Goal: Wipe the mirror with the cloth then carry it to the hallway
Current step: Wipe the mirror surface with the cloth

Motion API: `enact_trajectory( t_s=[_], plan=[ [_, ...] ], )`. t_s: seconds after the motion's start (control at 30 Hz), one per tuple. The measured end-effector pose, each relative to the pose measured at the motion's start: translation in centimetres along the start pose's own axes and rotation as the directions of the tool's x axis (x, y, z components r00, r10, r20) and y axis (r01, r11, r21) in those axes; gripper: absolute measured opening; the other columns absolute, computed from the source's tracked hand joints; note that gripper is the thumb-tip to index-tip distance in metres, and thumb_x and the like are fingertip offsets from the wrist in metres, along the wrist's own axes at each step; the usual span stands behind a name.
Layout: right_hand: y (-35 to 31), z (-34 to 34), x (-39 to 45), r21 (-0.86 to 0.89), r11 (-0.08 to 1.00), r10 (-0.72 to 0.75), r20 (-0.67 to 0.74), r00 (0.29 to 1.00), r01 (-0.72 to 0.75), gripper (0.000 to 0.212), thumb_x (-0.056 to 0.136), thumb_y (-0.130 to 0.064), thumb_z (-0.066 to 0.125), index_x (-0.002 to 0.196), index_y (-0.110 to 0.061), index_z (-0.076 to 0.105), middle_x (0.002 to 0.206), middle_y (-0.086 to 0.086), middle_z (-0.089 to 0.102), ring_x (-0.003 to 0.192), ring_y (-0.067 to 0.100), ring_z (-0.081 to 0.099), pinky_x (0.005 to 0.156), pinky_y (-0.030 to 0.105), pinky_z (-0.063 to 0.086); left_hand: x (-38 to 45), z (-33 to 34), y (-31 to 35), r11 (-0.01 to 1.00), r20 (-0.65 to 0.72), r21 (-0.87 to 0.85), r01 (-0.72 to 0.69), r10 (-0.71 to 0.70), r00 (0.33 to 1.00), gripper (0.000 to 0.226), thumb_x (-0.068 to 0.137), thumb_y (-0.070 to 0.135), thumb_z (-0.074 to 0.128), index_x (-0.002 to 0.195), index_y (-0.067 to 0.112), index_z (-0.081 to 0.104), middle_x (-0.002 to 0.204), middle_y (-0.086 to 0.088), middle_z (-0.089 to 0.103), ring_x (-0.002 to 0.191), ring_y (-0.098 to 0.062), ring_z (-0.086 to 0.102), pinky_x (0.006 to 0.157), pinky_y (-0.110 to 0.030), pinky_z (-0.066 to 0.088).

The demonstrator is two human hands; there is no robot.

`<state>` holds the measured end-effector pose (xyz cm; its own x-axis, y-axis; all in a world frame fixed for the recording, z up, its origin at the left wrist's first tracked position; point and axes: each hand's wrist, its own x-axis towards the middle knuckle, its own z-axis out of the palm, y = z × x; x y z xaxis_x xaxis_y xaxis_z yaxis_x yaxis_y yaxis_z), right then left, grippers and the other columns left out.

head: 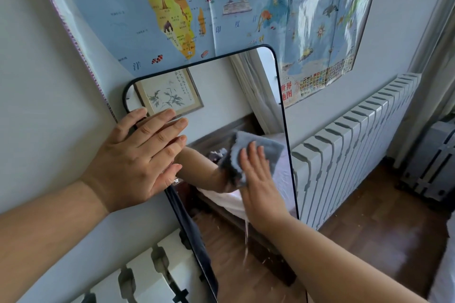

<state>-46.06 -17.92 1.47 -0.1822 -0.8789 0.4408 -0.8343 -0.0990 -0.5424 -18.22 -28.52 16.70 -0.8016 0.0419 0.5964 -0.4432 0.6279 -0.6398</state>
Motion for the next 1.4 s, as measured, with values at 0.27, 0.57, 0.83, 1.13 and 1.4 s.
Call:
enact_trajectory(
  t_s=[0.27,0.57,0.83,1.13,1.4],
  plan=[
    [-0.2,0.6,0.6,0.385,0.857,0.383,-0.031,0.923,-0.343,0.070,0.116,-0.031,0.035,0.171,-0.038,-0.008,0.178,-0.017,-0.025,0.163,0.010,-0.025,0.136,0.051,0.000,0.1,-0.2,0.4,1.000,-0.011,0.014,0.014,-0.013,1.000,0.045,0.104,0.033,0.065,0.141,0.008,0.076,0.171,-0.013,0.056,0.162,-0.037,0.049,0.130,-0.067,0.035],
    [-7.9,4.6,-3.8,0.047,0.977,-0.206,-0.042,0.978,0.208,0.081,0.112,-0.035,0.047,0.172,-0.039,-0.009,0.180,-0.012,-0.021,0.167,0.022,-0.016,0.134,0.050,-0.006,0.1,-0.3,0.4,1.000,-0.005,0.015,0.005,-0.004,1.000,0.043,0.107,0.034,0.064,0.138,0.007,0.076,0.170,-0.014,0.057,0.161,-0.039,0.050,0.129,-0.068,0.036],
    [0.7,3.8,-2.5,0.397,0.797,0.503,-0.022,0.864,-0.455,0.069,0.118,-0.028,0.036,0.172,-0.032,-0.006,0.180,-0.009,-0.020,0.164,0.012,-0.022,0.136,0.046,-0.003,0.2,-0.5,0.6,1.000,0.003,0.025,0.016,-0.016,1.000,0.044,0.105,0.033,0.065,0.139,0.007,0.076,0.170,-0.015,0.057,0.160,-0.039,0.051,0.128,-0.070,0.038],
    [-5.7,4.4,-3.8,0.134,0.991,-0.012,-0.054,0.998,0.019,0.073,0.111,-0.034,0.035,0.173,-0.033,-0.004,0.178,-0.015,-0.027,0.166,0.016,-0.022,0.132,0.042,-0.016,0.3,-0.6,0.7,0.999,0.000,0.029,0.014,-0.014,1.000,0.042,0.107,0.032,0.064,0.138,0.007,0.077,0.169,-0.015,0.058,0.160,-0.040,0.051,0.126,-0.071,0.039],
    [-5.5,6.5,-5.9,0.100,0.992,-0.070,-0.062,0.996,0.076,0.075,0.113,-0.035,0.040,0.172,-0.038,-0.005,0.181,-0.013,-0.020,0.168,0.021,-0.015,0.134,0.039,-0.013,0.2,-0.4,0.7,1.000,-0.013,0.023,0.022,-0.022,1.000,0.042,0.105,0.032,0.065,0.137,0.008,0.077,0.168,-0.015,0.059,0.160,-0.039,0.052,0.127,-0.070,0.039]
  ],
)
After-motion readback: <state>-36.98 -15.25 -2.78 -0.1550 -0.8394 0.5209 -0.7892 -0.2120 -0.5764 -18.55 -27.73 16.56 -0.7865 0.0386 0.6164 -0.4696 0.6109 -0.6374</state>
